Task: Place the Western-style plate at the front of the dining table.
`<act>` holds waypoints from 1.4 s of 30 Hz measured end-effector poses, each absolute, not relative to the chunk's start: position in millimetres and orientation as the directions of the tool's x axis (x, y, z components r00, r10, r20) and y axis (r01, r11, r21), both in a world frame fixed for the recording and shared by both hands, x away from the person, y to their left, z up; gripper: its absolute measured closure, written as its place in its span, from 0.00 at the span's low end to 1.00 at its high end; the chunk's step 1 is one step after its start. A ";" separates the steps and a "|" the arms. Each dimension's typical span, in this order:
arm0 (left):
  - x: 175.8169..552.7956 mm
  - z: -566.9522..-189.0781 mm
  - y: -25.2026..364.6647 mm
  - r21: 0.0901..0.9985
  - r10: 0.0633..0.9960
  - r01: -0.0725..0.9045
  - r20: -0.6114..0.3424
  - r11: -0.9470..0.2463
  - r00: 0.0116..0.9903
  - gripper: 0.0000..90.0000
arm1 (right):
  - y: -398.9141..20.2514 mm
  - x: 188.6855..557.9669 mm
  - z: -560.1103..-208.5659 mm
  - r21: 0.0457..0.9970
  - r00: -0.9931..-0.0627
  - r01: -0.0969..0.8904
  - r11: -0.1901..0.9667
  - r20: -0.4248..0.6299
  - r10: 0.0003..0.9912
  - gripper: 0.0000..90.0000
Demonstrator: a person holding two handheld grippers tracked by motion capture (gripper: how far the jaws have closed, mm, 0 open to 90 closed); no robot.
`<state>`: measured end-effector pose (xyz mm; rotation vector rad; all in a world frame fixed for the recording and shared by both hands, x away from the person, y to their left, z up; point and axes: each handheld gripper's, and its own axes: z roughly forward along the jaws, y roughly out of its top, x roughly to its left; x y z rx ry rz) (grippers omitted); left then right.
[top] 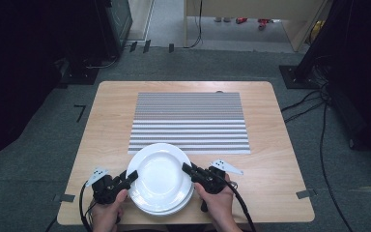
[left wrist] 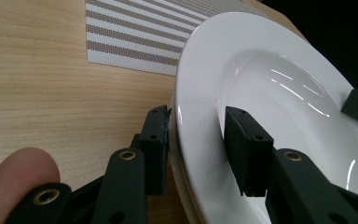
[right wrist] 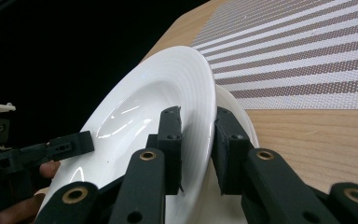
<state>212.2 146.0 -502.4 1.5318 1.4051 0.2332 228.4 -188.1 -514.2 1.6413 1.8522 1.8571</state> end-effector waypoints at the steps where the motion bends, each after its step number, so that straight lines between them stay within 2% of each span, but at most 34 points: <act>1: 212.0 -502.3 146.0 0.748 0.834 0.640 -0.460 0.179 0.305 0.69 | -188.0 228.4 -514.0 0.743 -0.436 0.606 -0.283 0.608 0.663 0.85; 15: 209.6 -499.1 148.0 0.756 0.827 0.624 -0.469 0.195 0.310 0.71 | -187.3 227.7 -513.5 0.736 -0.433 0.610 -0.295 0.621 0.653 0.86; 16: 209.7 -498.3 148.9 0.749 0.822 0.629 -0.481 0.207 0.303 0.76 | -187.2 227.7 -513.4 0.734 -0.430 0.612 -0.295 0.622 0.655 0.85; 38: 209.5 -497.6 152.0 0.749 0.805 0.625 -0.501 0.220 0.316 0.77 | -187.5 227.5 -514.1 0.718 -0.419 0.619 -0.318 0.645 0.639 0.86; 42: 209.2 -494.7 157.3 0.740 0.745 0.613 -0.568 0.277 0.348 0.82 | -188.7 227.3 -515.8 0.708 -0.404 0.627 -0.326 0.653 0.641 0.85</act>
